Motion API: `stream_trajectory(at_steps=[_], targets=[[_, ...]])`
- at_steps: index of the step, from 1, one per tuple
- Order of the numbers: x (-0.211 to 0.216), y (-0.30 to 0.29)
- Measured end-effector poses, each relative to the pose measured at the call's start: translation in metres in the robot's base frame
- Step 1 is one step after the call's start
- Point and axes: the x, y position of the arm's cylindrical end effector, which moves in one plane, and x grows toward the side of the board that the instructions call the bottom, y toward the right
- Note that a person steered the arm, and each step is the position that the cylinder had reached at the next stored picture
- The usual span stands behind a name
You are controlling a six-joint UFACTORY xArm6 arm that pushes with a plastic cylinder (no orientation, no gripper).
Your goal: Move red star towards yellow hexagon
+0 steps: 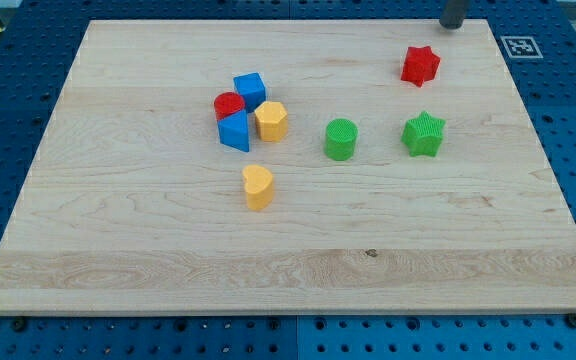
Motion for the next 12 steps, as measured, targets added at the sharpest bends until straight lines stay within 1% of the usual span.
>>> stream_trajectory(at_steps=[1,2,3,4,6,7,8,9,10,11,12], targets=[[0.000,0.005],[0.024,0.022],[0.053,0.015],[0.074,-0.007],[0.106,-0.071],[0.107,-0.091],[0.102,-0.092],[0.107,-0.107],[0.132,-0.132],[0.143,-0.150],[0.134,-0.153]])
